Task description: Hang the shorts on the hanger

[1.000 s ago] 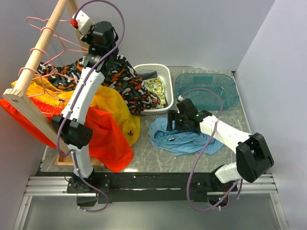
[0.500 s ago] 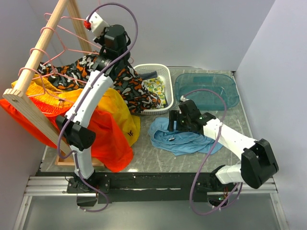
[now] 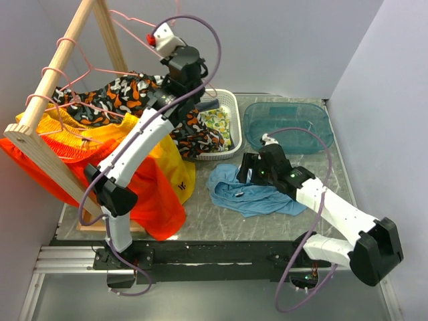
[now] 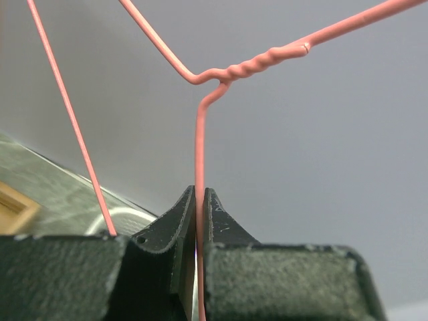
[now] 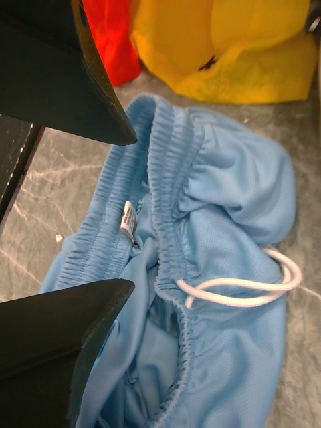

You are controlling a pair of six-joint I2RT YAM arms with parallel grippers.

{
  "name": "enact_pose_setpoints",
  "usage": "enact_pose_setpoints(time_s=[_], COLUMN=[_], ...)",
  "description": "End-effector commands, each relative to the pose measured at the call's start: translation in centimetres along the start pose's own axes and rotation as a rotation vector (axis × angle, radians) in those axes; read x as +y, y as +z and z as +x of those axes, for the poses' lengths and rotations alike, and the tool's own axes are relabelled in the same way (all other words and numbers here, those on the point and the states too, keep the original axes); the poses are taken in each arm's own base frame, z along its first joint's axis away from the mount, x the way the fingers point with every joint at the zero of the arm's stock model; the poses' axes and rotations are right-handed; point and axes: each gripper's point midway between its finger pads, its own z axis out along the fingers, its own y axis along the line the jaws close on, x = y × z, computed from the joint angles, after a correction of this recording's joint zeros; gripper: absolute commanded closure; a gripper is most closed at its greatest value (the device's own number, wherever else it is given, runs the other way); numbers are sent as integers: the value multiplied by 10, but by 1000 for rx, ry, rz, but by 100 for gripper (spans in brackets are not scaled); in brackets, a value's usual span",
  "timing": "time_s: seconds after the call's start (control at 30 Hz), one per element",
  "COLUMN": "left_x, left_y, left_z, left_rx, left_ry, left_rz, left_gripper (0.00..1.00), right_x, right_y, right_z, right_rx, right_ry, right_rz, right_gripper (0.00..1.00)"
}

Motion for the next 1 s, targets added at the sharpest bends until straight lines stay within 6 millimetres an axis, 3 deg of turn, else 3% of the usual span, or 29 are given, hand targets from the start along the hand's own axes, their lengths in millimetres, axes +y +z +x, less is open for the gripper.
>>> enact_pose_setpoints(time_s=[0.0, 0.23, 0.27, 0.33, 0.43, 0.5, 0.6, 0.8, 0.83, 0.97], left_x=[-39, -74, -85, -83, -82, -62, -28, 34, 48, 84], left_y=[-37, -95, -113, -134, -190, -231, -275, -342, -359, -393], left_z=[-32, -4, 3, 17, 31, 39, 45, 57, 62, 72], left_rx=[4, 176, 253, 376, 601, 738, 887, 1114, 1180, 1307], left_ry=[-127, -130, -128, -111, -107, -96, -79, -31, -19, -1], left_rz=[123, 305, 405, 471, 693, 808, 904, 1045, 1086, 1172], left_gripper=[99, 99, 99, 99, 99, 99, 99, 99, 99, 99], right_x=[9, 4, 2, 1, 2, 2, -2, -37, -42, -71], right_y=[-18, -49, -54, -73, -98, -113, -117, -80, -79, -77], right_z=[-21, -39, -40, -51, -58, -60, -51, -19, -18, -11], right_rx=[-118, -246, -262, -338, -424, -469, -466, -401, -406, -432], right_ry=[36, 91, 98, 125, 161, 178, 197, 303, 326, 392], right_rz=[-37, -34, -29, -46, -92, -127, -140, 8, 31, 171], right_gripper=[12, 12, 12, 12, 12, 12, 13, 16, 16, 17])
